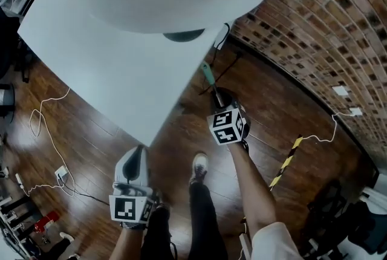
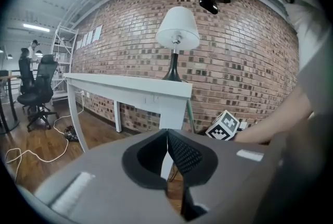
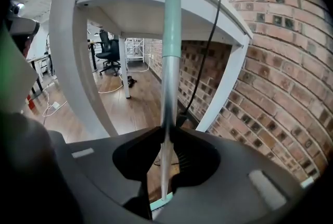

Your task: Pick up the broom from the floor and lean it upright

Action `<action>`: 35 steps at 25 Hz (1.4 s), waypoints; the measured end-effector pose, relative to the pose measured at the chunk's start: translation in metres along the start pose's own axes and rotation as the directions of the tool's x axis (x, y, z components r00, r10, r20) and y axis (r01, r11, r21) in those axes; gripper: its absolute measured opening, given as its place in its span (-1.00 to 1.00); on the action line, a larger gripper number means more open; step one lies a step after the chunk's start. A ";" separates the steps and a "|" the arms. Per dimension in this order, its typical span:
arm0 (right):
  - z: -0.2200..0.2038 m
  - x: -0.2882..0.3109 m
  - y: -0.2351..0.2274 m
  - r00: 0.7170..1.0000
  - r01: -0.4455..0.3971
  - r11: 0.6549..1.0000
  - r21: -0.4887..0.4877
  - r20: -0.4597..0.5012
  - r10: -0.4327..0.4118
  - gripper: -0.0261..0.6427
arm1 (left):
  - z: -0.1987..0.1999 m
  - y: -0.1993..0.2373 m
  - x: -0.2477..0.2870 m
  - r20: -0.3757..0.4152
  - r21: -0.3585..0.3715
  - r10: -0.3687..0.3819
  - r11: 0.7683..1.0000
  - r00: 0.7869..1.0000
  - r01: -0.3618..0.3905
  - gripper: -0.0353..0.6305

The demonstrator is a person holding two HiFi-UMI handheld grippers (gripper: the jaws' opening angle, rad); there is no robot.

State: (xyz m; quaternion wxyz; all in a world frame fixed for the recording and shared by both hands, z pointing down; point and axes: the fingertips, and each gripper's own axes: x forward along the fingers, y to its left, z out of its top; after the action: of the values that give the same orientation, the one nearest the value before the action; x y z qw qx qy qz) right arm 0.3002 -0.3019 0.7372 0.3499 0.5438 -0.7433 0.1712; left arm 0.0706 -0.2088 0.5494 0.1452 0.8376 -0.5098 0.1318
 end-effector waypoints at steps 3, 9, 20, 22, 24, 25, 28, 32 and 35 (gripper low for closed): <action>0.009 0.008 -0.004 1.000 -0.002 1.000 -0.021 0.000 0.002 -0.65 | -0.005 0.000 0.004 -0.021 0.004 0.008 1.000 1.000 -0.008 -0.89; 0.013 0.013 -0.008 1.000 0.005 0.997 -0.078 0.004 -0.005 -0.61 | -0.006 -0.001 0.010 -0.010 0.020 -0.016 1.000 1.000 0.016 -0.89; 0.012 0.024 -0.024 0.998 0.058 0.988 -0.144 -0.016 -0.061 -0.54 | -0.022 0.006 0.002 -0.066 0.028 -0.019 0.999 0.998 0.021 -0.89; 0.012 0.026 -0.027 0.998 0.062 0.986 -0.156 -0.023 -0.066 -0.53 | -0.021 0.006 0.005 -0.076 0.049 -0.019 0.999 0.997 0.023 -0.89; 0.012 0.027 -0.030 0.997 0.066 0.984 -0.163 -0.027 -0.072 -0.52 | -0.019 0.005 0.008 -0.071 0.051 -0.024 0.998 0.997 0.027 -0.89; 0.012 0.027 -0.032 0.997 0.069 0.984 -0.162 -0.028 -0.075 -0.52 | -0.019 0.005 0.008 -0.064 0.042 -0.026 0.999 0.998 0.028 -0.89; 0.013 0.027 -0.033 0.997 0.073 0.984 -0.162 -0.026 -0.078 -0.52 | -0.020 0.007 0.009 -0.071 0.026 -0.019 0.999 0.997 0.021 -0.89; 0.012 0.028 -0.036 0.997 0.074 0.984 -0.163 -0.022 -0.079 -0.51 | -0.022 0.004 0.011 -0.068 0.025 -0.032 0.999 0.997 0.033 -0.89; 0.009 0.026 -0.039 0.996 0.084 0.984 -0.156 -0.017 -0.087 -0.50 | -0.022 0.004 0.012 -0.067 0.024 -0.027 0.999 0.997 0.029 -0.89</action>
State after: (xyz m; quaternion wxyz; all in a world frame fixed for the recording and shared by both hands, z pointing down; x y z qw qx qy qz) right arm 0.3293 -0.3392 0.7441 0.4070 0.5443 -0.7261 0.1044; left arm 0.0709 -0.2119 0.5744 0.1535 0.8416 -0.4911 0.1638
